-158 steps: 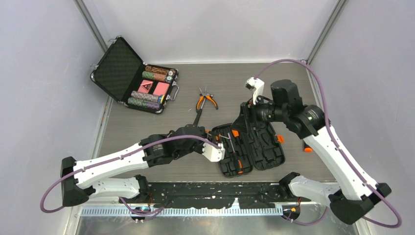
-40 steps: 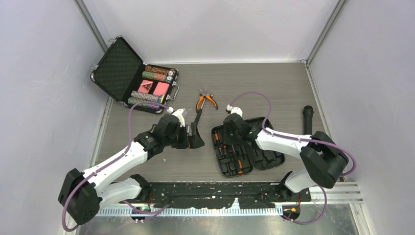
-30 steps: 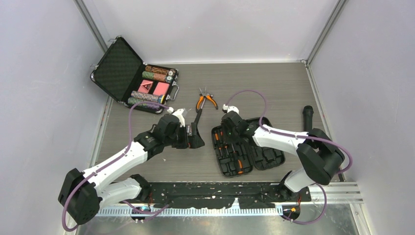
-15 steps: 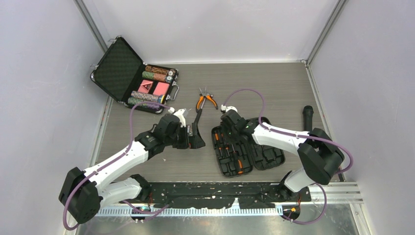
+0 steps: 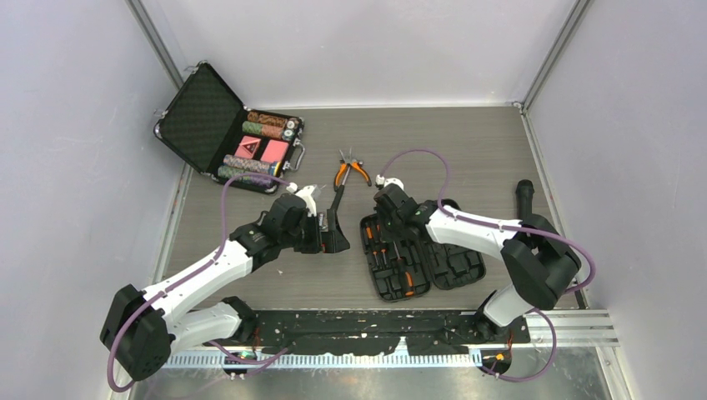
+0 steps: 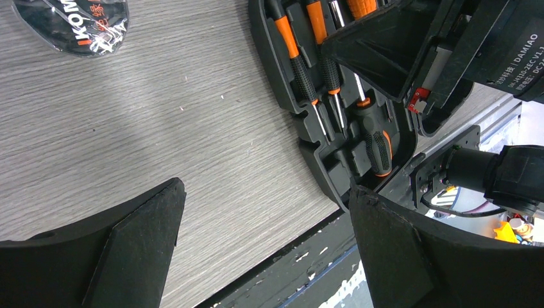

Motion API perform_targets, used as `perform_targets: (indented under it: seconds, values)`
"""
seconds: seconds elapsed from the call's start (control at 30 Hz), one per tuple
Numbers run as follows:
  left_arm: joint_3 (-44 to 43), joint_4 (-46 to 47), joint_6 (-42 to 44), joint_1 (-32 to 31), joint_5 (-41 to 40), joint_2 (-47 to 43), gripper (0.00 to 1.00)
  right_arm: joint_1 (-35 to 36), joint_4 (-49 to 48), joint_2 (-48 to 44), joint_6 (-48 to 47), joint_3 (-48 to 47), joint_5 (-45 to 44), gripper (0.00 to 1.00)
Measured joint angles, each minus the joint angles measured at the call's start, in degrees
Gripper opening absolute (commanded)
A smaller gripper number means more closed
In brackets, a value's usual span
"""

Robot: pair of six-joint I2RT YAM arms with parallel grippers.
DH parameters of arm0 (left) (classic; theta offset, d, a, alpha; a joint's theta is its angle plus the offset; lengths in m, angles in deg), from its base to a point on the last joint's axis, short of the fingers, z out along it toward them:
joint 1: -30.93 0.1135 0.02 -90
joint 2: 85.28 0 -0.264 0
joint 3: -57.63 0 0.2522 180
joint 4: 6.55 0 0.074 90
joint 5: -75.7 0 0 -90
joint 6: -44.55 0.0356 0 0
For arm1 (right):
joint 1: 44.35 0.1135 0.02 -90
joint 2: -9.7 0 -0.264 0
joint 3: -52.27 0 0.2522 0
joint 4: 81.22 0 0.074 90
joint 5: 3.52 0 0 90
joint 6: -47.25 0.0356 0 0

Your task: Pack the tool kit

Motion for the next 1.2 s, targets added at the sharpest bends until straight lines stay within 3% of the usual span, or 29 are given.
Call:
perform_targets:
  seconds: [0.67,1.2]
  values:
    - [0.0,0.2,0.0,0.0,0.0,-0.3,0.99,-0.5,2.1,3.1,-4.6,-3.3,-0.2,0.05]
    - [0.0,0.2,0.0,0.0,0.0,-0.8,0.99,-1.2,2.6,7.0,-3.1,-5.7,1.6,0.05]
